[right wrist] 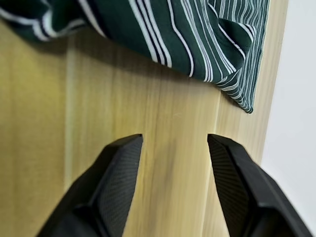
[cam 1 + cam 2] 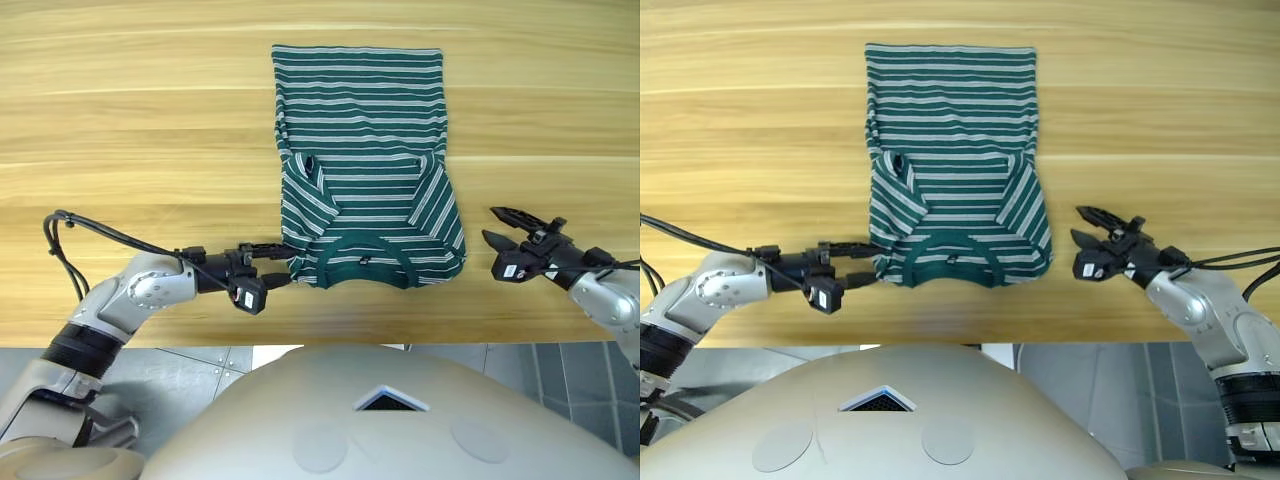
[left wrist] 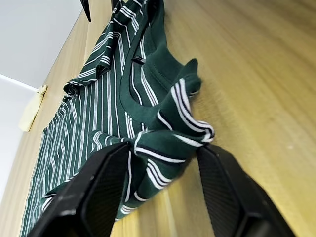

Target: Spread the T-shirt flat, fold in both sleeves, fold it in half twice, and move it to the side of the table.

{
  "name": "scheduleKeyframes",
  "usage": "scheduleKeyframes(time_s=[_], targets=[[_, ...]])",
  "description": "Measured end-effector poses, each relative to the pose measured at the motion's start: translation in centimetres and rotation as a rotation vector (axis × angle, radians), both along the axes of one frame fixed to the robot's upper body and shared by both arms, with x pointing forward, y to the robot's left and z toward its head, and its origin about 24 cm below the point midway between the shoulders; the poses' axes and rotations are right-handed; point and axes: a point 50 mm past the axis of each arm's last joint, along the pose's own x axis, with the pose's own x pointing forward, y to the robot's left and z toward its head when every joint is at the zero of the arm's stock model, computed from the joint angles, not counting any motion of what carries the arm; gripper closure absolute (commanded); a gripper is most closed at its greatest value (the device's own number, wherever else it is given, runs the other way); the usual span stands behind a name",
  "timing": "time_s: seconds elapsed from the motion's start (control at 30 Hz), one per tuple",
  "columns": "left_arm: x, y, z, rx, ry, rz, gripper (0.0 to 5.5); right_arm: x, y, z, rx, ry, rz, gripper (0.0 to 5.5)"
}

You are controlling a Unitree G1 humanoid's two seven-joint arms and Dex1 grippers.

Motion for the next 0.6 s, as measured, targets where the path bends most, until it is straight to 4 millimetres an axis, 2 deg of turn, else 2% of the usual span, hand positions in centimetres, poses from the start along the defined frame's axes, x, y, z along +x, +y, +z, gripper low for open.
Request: scheduleKeyframes(time_s=[0.13,0.23,0.4,0.6], targets=[[0.4,0.1,-0.1,-0.01,-0.006,0.023,3.19,-1.5,0.5,0.2,0.065,0.051,0.017,3.03],[0.7,0.4,-0.3,-0.002,-0.002,0.043,3.87,-2.8,1.1,0.6,0.115,0.116,0.059,3.03],[1.0,0.6,-0.6,0.002,0.0,0.06,4.57,-3.0,2.6,0.7,0.155,0.176,0.152,3.03],[1.4,0.2,-0.5,-0.007,-0.012,0.045,5.33,-1.5,2.9,0.5,0.149,0.161,0.178,3.03]])
